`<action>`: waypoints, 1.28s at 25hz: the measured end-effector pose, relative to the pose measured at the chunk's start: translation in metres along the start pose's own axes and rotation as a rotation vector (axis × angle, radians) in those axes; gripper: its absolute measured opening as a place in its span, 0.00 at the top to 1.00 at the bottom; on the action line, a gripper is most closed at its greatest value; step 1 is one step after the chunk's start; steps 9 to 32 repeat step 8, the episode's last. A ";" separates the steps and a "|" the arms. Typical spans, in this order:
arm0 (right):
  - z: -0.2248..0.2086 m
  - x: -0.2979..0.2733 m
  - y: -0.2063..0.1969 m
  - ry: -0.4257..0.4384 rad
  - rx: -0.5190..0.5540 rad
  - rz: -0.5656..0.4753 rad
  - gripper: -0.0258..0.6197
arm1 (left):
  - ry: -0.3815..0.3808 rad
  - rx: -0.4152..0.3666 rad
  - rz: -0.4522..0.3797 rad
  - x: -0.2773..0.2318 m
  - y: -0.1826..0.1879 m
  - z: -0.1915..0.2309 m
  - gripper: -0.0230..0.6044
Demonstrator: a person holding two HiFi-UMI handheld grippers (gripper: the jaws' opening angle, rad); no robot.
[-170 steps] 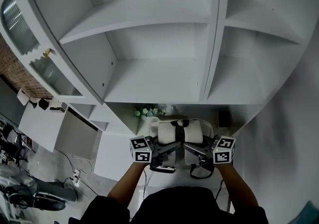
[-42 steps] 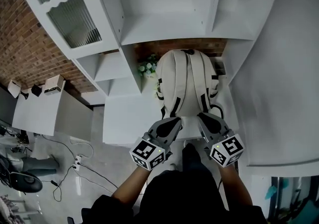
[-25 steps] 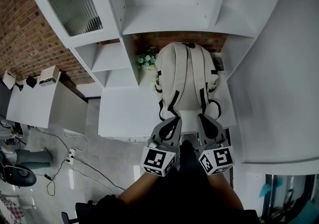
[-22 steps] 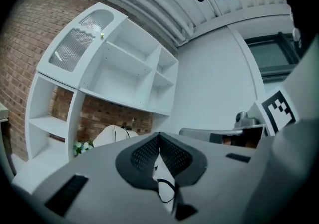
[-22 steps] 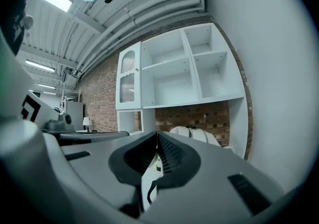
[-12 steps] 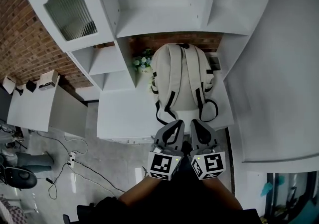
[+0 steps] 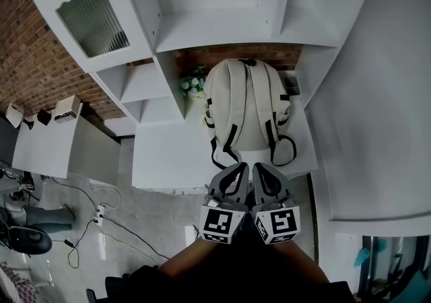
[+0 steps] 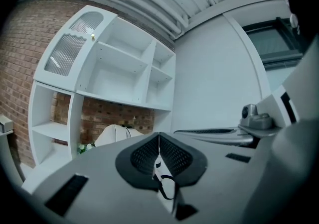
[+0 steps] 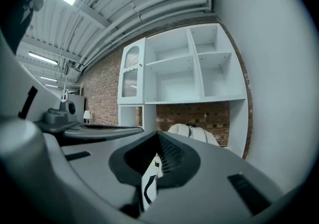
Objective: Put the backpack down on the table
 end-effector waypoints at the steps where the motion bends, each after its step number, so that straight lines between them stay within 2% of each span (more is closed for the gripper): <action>1: 0.001 -0.002 0.000 0.004 0.004 0.005 0.93 | 0.003 0.004 0.003 -0.001 0.000 0.002 0.94; 32: -0.001 -0.010 0.003 0.015 0.020 0.012 0.93 | 0.017 0.003 0.003 -0.008 0.001 0.006 0.94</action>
Point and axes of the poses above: the fingertips, and each gripper's own axes: x backward along the fingers, z to its left, y out of its top, the point moved 7 cm from there along x, backward along the fingers, and after that the axes turned 1 degree about y, right-handed, at the moved point
